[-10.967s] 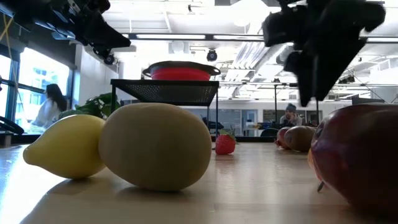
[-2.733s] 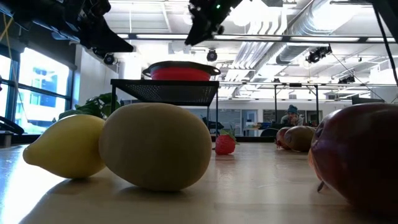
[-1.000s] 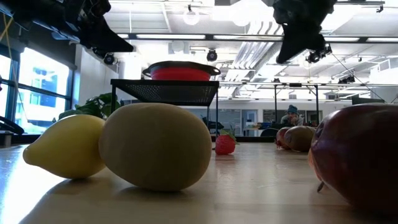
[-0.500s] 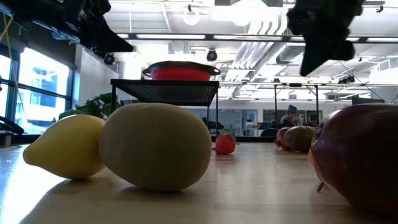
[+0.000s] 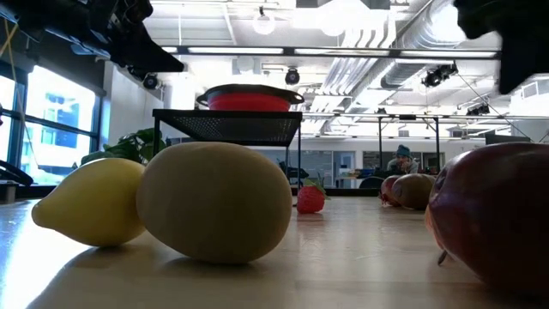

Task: Pick & Place Fruit
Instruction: Put the black knife on the shelf

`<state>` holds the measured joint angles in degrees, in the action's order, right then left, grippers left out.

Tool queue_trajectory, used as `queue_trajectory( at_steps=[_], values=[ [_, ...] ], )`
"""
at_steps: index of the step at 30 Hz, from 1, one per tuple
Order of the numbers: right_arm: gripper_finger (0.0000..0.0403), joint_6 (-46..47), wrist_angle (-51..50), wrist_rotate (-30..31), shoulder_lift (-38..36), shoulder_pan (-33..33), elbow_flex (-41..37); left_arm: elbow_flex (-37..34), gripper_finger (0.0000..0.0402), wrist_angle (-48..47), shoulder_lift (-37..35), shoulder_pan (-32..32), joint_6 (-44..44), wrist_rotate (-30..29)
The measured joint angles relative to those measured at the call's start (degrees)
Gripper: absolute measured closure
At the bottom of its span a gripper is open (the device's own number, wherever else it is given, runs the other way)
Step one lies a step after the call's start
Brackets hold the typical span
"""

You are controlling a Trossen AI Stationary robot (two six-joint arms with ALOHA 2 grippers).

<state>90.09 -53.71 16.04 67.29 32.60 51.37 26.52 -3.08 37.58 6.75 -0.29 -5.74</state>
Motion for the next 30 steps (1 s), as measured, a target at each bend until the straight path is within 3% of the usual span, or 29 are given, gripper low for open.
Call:
queue_trajectory(
  at_steps=[4, 9, 15, 24, 30],
  values=[
    [0.0401, 8.63, -0.07, -3.63, 2.63, 5.75, -0.01, 0.00, 0.0402, -0.01, 0.00, -0.01, 0.02, 0.00],
    [0.0401, 17.14, -0.09, -12.76, 7.15, 10.76, 0.00, 0.00, 0.0402, -0.01, 0.00, 0.01, -0.01, 0.02],
    [0.0401, 21.17, 1.00, -21.86, 11.99, 16.02, 0.00, 0.00, 0.0402, -0.01, 0.00, -0.01, 0.02, 0.04],
    [0.0395, 21.09, 2.74, -26.41, 17.38, 18.89, 0.00, 0.00, 0.0402, -0.03, 0.00, -0.01, -0.01, 0.07],
    [0.0323, 19.18, 5.84, -22.43, 19.95, 19.53, 0.00, 0.00, 0.0402, -0.05, 0.00, 0.00, 0.01, 0.09]
  ],
)
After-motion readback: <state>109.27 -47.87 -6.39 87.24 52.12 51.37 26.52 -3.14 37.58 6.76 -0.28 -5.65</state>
